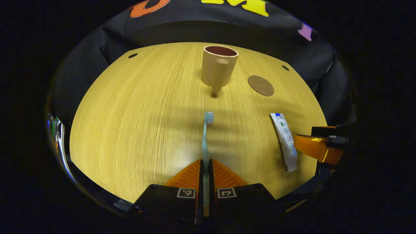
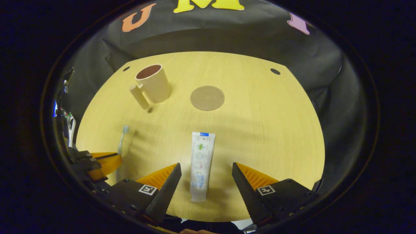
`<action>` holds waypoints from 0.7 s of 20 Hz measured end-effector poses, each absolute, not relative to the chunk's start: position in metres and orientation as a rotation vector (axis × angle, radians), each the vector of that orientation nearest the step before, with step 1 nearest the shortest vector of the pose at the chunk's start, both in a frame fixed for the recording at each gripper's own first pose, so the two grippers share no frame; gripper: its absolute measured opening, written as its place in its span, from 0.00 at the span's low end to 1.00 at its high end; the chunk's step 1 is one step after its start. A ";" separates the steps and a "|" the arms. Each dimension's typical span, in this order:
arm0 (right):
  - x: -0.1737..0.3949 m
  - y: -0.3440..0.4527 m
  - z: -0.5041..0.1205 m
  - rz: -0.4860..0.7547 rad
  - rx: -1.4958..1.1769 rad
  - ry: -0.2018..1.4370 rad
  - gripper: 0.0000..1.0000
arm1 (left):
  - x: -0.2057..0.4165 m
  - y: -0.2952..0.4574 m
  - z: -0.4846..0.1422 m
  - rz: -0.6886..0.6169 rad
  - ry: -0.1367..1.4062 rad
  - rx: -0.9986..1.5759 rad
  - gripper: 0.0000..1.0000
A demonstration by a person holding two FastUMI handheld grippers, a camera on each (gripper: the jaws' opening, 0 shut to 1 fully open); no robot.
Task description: Put the toothbrush and toothpaste on the desktop into the cup, then pick up the cup and place it on the coaster on the desktop.
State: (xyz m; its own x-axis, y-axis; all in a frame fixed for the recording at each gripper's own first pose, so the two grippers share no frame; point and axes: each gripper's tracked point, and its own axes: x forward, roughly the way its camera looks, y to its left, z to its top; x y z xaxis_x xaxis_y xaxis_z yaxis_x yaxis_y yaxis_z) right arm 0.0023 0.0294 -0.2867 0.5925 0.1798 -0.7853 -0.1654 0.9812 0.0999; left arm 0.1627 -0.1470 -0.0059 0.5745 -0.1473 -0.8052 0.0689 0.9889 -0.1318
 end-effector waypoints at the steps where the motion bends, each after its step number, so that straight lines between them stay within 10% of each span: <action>1: 0.003 0.031 -0.294 0.193 0.009 0.933 0.95 | 0.143 -0.157 0.021 -0.122 0.930 -0.079 0.10; 14: -0.004 0.039 -0.324 0.172 0.018 1.086 0.40 | 0.225 -0.114 0.094 -0.079 0.691 -0.057 0.10</action>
State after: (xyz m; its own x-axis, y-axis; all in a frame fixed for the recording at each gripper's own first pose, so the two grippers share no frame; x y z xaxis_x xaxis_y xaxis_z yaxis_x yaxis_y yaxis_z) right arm -0.0039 0.0388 -0.3242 0.4543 0.1479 -0.8785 -0.1303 0.9866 0.0987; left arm 0.2251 -0.1137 0.0938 0.7676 -0.0918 -0.6343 0.0541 0.9954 -0.0786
